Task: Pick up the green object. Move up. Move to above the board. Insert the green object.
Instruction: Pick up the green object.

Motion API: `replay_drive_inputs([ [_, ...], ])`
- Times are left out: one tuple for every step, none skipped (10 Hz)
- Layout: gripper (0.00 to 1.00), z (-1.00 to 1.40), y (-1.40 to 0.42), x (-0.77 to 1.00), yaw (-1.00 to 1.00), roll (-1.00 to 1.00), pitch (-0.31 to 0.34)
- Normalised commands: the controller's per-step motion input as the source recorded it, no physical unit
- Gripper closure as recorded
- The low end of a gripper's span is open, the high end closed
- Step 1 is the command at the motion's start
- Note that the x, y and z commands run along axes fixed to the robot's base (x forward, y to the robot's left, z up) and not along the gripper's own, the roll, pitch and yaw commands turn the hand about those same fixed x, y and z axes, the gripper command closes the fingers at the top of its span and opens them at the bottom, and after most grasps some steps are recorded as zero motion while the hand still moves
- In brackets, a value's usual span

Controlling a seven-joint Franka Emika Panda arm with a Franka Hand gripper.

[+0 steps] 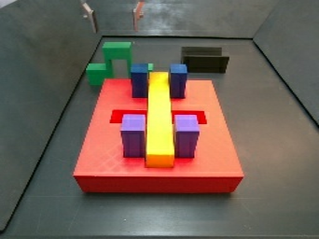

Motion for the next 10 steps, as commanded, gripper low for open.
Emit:
replay_drive_inputs([
  [0.0, 0.0, -0.3, -0.09, -0.13, 0.38, 0.0],
  [0.0, -0.04, -0.06, -0.06, -0.13, 0.32, 0.0],
  [0.0, -0.04, 0.0, 0.0, -0.25, 0.34, 0.0],
  [0.0, -0.02, 0.11, 0.0, -0.28, 0.32, 0.0],
  [0.0, -0.02, 0.17, 0.0, -0.22, 0.31, 0.007],
  [0.0, -0.03, 0.31, 0.05, -0.09, 0.23, 0.0],
  [0.0, -0.07, 0.17, 0.0, 0.0, 0.07, 0.0],
  [0.0, -0.4, 0.0, -0.03, 0.03, 0.0, -0.083],
  [0.0, -0.37, 0.0, -0.07, 0.17, -0.04, -0.106],
  [0.0, -0.22, -0.07, -0.03, 0.2, -0.04, -0.1],
])
